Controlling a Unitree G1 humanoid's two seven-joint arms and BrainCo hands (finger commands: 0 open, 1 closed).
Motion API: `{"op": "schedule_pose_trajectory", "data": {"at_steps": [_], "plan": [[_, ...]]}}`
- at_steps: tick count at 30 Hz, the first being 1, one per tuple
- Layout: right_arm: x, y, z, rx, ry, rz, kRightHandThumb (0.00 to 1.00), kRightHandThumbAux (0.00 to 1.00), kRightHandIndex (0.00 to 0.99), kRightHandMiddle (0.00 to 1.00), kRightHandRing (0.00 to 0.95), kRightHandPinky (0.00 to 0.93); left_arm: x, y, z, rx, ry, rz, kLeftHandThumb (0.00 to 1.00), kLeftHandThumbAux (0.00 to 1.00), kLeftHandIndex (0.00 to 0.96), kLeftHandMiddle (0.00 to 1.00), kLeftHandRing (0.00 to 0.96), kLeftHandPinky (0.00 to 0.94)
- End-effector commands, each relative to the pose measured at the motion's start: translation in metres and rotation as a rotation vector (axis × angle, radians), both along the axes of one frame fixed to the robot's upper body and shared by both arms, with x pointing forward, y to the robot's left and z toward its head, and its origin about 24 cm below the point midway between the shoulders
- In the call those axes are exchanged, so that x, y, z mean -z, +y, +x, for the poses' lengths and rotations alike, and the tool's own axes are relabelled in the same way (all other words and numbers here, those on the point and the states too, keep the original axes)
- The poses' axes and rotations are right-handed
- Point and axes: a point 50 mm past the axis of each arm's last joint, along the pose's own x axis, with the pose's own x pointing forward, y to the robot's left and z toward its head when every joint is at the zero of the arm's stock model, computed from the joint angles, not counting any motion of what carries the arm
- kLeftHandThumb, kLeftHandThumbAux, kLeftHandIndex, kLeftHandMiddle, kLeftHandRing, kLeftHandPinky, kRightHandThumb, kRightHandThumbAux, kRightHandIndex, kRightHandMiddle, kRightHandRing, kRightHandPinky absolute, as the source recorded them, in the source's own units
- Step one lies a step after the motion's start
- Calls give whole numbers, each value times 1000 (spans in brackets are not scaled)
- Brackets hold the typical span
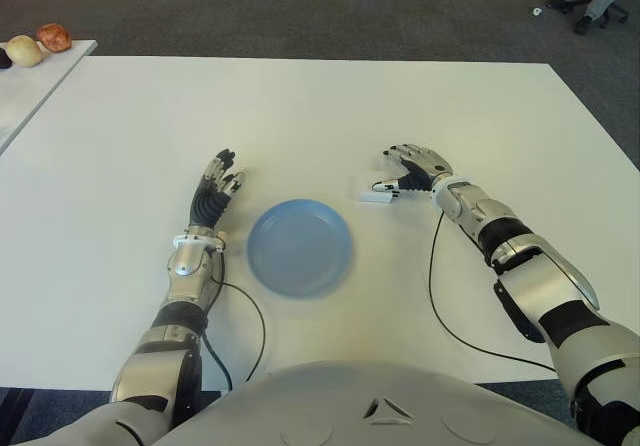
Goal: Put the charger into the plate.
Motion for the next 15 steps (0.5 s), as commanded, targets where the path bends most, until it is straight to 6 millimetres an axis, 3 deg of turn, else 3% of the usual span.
{"op": "schedule_pose_trajectory", "data": {"at_steps": [1,15], "plan": [[8,0,-6,-4,35,1,271,179,0,0,0,0,41,-4,-39,-15,225,-46,0,509,96,98,61,36],[4,1,-5,-4,11,47,253,191,0,0,0,0,41,-5,-39,-7,224,-38,0,519,94,101,67,50]]}}
